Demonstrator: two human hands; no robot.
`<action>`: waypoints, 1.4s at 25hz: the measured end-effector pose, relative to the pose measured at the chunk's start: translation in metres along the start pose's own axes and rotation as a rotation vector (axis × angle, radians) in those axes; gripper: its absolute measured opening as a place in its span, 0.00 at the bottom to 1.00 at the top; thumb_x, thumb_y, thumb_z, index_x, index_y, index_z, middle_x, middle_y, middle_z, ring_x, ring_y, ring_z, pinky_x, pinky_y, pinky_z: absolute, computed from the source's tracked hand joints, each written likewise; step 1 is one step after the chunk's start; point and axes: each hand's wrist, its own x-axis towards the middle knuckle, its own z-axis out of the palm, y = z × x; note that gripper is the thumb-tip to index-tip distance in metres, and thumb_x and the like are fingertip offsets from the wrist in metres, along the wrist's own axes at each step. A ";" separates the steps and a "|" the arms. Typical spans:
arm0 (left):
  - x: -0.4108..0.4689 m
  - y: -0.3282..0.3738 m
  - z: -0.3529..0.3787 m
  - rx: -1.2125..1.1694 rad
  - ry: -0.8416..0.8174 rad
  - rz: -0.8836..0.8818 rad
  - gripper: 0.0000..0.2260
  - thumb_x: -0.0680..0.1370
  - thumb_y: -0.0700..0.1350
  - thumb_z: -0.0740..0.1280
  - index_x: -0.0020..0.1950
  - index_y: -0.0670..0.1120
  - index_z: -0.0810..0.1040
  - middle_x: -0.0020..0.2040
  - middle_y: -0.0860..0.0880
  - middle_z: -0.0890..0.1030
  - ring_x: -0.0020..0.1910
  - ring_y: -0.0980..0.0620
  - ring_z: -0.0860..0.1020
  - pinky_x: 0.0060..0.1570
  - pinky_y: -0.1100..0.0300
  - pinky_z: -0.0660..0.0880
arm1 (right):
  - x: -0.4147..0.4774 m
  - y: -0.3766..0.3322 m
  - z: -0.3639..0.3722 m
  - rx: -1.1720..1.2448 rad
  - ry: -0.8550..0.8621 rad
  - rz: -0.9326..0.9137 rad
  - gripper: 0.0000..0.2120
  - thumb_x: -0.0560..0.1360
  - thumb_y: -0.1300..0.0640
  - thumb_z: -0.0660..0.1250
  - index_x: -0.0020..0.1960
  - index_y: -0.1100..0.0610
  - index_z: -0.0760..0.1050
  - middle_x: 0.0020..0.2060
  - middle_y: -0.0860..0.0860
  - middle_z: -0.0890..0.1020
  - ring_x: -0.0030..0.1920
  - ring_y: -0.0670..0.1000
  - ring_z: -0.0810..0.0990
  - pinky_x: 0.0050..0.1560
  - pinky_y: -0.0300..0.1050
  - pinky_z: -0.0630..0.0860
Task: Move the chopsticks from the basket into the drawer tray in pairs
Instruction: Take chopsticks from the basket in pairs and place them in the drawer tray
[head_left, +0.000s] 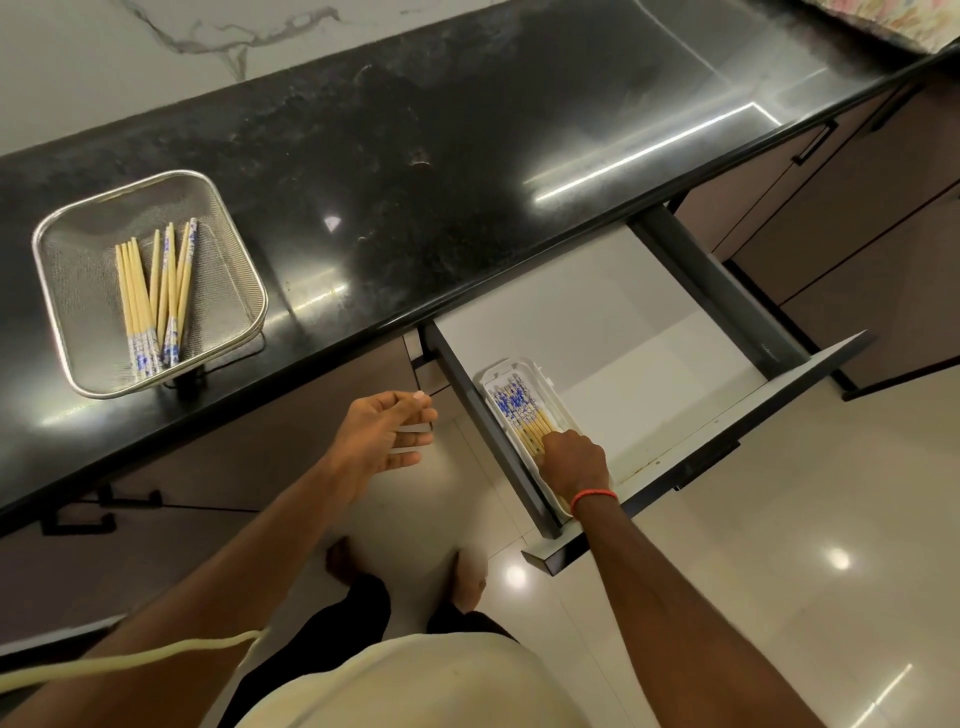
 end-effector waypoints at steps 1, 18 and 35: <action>0.000 0.000 0.000 0.003 0.001 0.005 0.12 0.81 0.52 0.68 0.59 0.46 0.83 0.53 0.49 0.87 0.52 0.46 0.86 0.42 0.56 0.82 | -0.001 -0.002 -0.004 0.013 0.012 0.004 0.12 0.79 0.55 0.62 0.58 0.57 0.79 0.49 0.56 0.83 0.47 0.57 0.82 0.49 0.50 0.80; -0.028 0.084 -0.068 -0.129 0.234 0.285 0.10 0.82 0.50 0.67 0.58 0.47 0.82 0.55 0.49 0.87 0.51 0.47 0.86 0.49 0.51 0.83 | 0.015 -0.145 -0.190 0.594 0.496 -0.371 0.12 0.77 0.46 0.69 0.52 0.54 0.83 0.43 0.51 0.86 0.43 0.50 0.83 0.47 0.50 0.83; -0.008 0.112 -0.237 -0.490 0.511 0.369 0.07 0.81 0.47 0.69 0.53 0.45 0.83 0.50 0.46 0.88 0.46 0.47 0.86 0.43 0.55 0.83 | 0.030 -0.349 -0.224 0.413 0.292 -0.662 0.14 0.75 0.42 0.69 0.51 0.50 0.83 0.43 0.46 0.86 0.41 0.44 0.82 0.46 0.46 0.82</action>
